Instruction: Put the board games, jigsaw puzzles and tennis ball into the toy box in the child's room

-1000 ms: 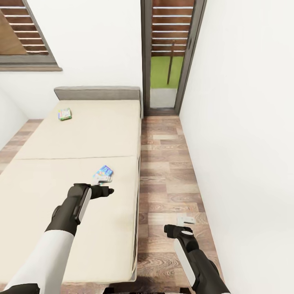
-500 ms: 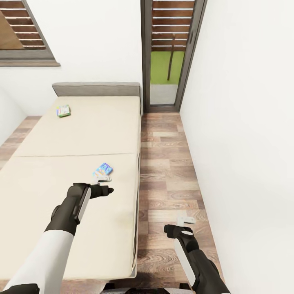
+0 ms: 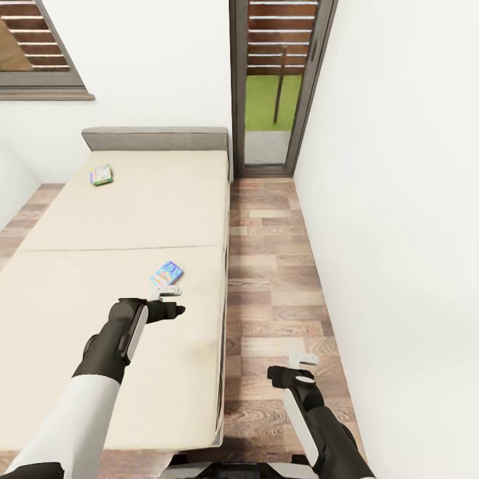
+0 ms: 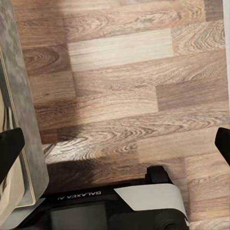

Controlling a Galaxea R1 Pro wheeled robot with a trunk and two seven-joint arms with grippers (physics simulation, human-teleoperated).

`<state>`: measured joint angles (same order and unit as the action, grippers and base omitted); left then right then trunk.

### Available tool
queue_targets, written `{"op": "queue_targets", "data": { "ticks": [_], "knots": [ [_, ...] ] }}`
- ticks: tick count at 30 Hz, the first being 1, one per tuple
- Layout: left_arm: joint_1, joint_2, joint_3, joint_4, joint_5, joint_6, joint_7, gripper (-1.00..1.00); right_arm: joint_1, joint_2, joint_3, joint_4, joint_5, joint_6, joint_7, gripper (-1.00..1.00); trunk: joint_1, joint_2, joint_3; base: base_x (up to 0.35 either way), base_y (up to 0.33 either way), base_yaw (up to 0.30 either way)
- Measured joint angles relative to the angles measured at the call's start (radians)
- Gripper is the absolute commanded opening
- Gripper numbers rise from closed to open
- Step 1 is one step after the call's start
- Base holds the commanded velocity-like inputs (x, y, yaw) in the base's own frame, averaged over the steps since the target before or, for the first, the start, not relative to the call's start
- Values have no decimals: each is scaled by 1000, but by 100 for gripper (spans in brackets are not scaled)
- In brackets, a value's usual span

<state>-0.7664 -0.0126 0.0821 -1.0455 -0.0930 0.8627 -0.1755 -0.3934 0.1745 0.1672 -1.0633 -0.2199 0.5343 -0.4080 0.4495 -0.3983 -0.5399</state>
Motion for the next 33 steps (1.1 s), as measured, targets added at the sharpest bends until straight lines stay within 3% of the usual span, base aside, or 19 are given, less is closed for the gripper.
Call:
{"op": "queue_targets", "data": {
  "ticks": [23,30,33],
  "knots": [
    [0,1,0,-11,1,-2,-10,100,0,0,0,4,1,0,1,100,0,0,-38,0,0,0],
    [-3,-1,25,-53,1,16,-24,100,0,0,0,4,1,0,2,100,0,0,-49,0,0,0],
    [-40,-3,33,-62,0,52,-22,100,0,0,1,5,0,0,3,100,0,0,-54,0,0,0]
  ]
}}
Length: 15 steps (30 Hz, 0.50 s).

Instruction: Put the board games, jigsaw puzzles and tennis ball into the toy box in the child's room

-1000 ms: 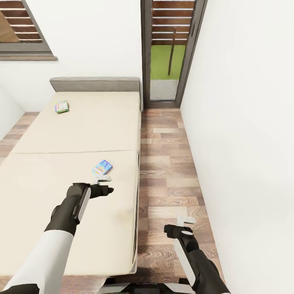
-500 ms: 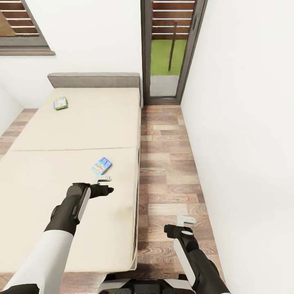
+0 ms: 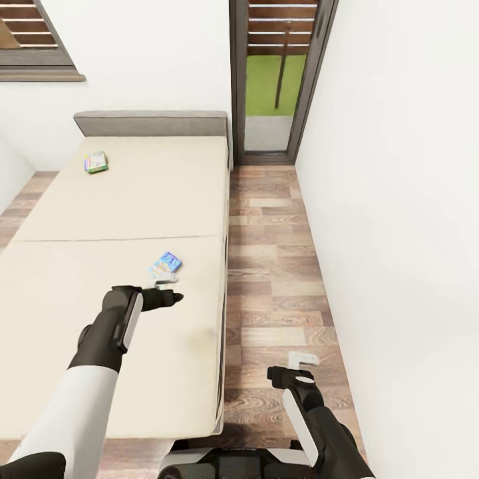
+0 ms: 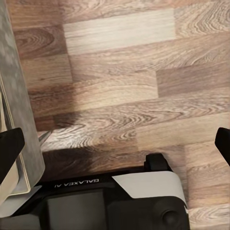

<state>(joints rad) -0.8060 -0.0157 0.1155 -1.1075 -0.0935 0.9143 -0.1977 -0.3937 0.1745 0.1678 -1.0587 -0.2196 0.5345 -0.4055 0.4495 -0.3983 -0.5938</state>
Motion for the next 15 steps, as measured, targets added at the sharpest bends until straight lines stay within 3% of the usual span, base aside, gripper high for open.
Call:
{"op": "queue_targets", "data": {
  "ticks": [8,15],
  "knots": [
    [-131,12,12,12,-2,97,-1,100,0,0,1,-1,0,0,0,100,0,0,-13,0,0,0],
    [-289,53,29,73,-8,129,0,100,0,0,2,-4,1,5,1,100,0,0,-25,0,0,0]
  ]
}}
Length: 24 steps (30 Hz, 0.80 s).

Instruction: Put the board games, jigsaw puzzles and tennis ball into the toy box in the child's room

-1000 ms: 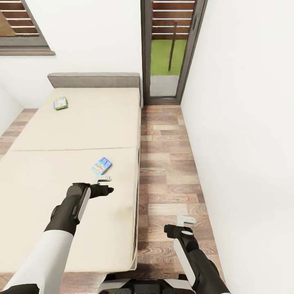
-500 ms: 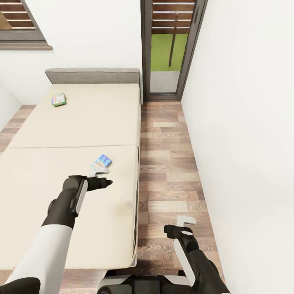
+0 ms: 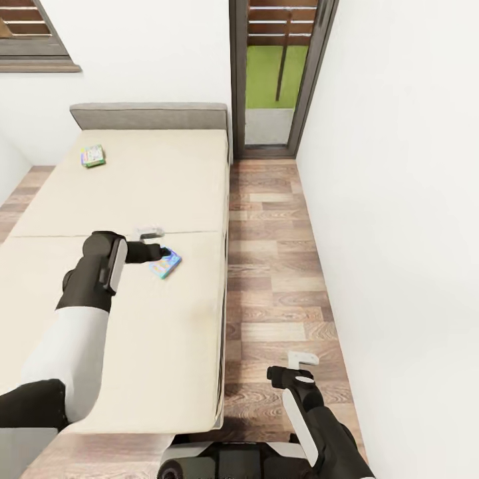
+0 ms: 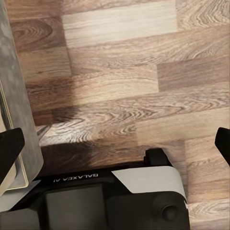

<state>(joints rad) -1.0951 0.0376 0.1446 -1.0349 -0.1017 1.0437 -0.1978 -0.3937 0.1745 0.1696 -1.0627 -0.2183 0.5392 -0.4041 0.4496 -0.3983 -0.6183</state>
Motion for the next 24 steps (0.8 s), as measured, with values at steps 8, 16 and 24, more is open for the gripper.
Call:
{"op": "queue_targets", "data": {
  "ticks": [8,16,24],
  "knots": [
    [-258,69,-1,324,-82,0,3,100,0,0,0,-1,0,2,2,100,0,0,-13,0,0,0],
    [-470,109,-7,610,-128,-7,16,100,0,0,0,-3,0,3,3,100,0,0,-26,0,0,0],
    [-509,127,-10,647,-134,-8,57,100,0,0,0,-11,1,2,2,100,0,0,-39,0,0,0]
  ]
}}
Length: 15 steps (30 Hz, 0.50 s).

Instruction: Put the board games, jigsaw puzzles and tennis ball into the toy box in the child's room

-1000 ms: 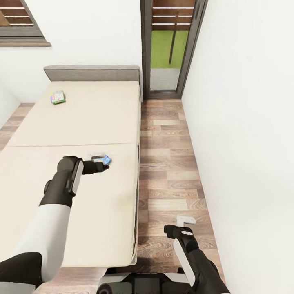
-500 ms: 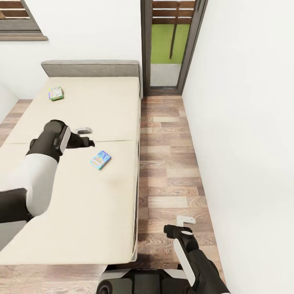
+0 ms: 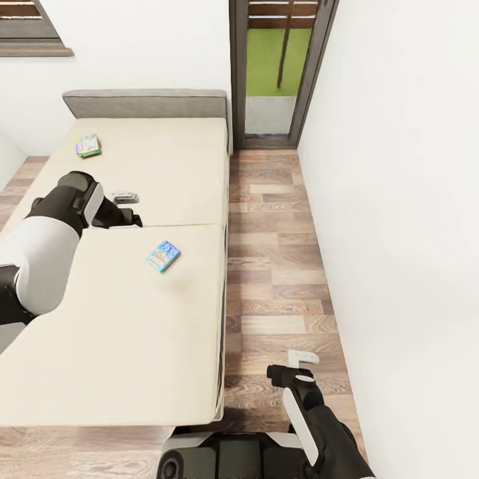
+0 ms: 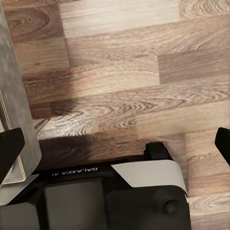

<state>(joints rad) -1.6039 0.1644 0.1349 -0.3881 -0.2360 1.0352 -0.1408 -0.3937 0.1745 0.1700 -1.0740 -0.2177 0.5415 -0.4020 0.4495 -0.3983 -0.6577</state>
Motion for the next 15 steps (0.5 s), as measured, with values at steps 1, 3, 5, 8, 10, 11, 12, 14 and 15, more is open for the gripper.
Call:
{"op": "queue_targets", "data": {
  "ticks": [1,3,5,8,10,11,12,14,15],
  "knots": [
    [-1,4,0,1,0,0,3,100,0,0,0,-3,0,0,-1,100,0,0,-2,0,0,0],
    [-4,15,0,3,0,0,8,100,0,0,1,-25,1,0,-4,100,0,0,-5,0,0,0],
    [-5,19,1,3,1,-1,10,100,1,0,3,-50,1,2,-6,100,0,0,-8,0,0,0],
    [-6,23,1,2,1,-1,13,100,1,0,25,-108,1,11,-8,100,0,0,-13,0,0,0],
    [-7,23,1,2,2,-2,14,100,1,0,48,-145,2,24,-9,100,0,0,-16,0,0,0],
    [-7,23,2,2,2,-2,14,100,1,0,55,-157,2,29,-9,100,0,0,-18,0,0,0],
    [-7,22,2,2,3,-2,14,100,2,0,67,-177,2,38,-10,100,0,0,-20,0,0,0],
    [-7,20,2,2,3,-3,14,100,2,0,75,-194,2,44,-10,100,0,0,-23,0,0,0],
    [-7,20,2,2,3,-5,15,100,2,0,78,-201,2,46,-10,100,0,0,-25,0,0,0]
  ]
}}
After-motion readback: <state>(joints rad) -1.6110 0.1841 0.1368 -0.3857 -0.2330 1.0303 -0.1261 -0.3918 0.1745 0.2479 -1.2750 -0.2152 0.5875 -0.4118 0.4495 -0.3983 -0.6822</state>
